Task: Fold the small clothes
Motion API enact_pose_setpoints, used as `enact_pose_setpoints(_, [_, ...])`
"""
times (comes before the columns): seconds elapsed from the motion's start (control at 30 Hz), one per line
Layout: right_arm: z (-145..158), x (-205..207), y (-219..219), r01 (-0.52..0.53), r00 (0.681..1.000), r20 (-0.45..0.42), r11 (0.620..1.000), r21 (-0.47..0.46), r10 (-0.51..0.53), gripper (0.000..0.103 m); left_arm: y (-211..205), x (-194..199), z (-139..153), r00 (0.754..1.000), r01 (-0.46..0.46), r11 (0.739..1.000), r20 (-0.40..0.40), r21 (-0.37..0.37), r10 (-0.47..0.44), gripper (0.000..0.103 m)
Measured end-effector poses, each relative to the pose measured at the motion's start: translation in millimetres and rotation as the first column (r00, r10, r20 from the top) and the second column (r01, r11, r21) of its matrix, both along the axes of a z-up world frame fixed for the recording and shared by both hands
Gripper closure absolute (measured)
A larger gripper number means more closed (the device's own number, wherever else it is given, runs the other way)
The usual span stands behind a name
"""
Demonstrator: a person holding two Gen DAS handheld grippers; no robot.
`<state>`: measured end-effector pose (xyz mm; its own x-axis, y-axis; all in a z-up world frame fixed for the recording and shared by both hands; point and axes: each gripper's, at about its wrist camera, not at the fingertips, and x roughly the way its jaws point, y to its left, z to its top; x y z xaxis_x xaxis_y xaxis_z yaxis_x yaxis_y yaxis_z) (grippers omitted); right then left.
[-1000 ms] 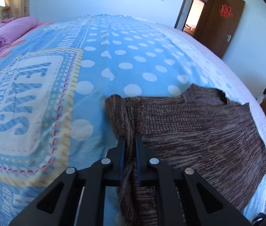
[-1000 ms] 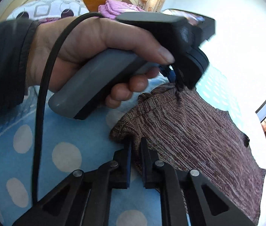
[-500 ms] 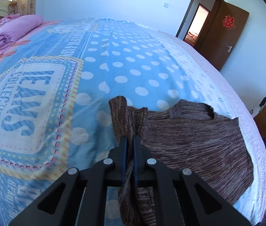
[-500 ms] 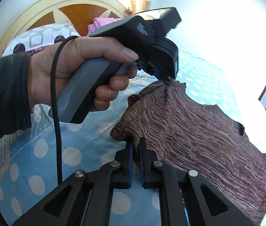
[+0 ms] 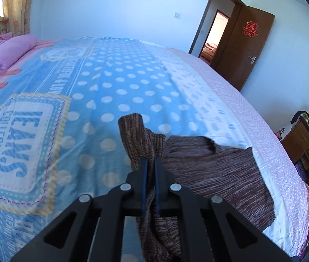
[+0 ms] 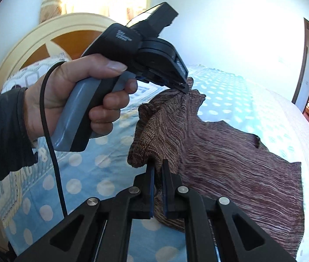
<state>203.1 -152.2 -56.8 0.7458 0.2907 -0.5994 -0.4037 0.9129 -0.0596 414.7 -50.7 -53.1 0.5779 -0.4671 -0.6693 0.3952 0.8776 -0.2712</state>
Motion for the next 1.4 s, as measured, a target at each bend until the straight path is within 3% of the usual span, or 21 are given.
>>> enact_pose_setpoints(0.33, [7,-4,-59,0.067,0.998,-0.008,0.994,0.085,-0.067,0.098,-49,-9,22,0.998,0.052,0.998,0.035,-0.022,-0.052,0.097])
enact_pose_setpoints(0.8, [8,-13,-131,0.176,0.984,-0.069,0.971,0.164,-0.166,0.099,-131,-19,26,0.987,0.158,0.987,0.036,-0.01,-0.158,0.097])
enact_pose_setpoints(1.4, [-16,-32,-226,0.347,0.929,-0.215,0.913,0.213,-0.302,0.099,-239,-37,-1,0.953,0.302,0.952,0.012,0.051,-0.303,0.097])
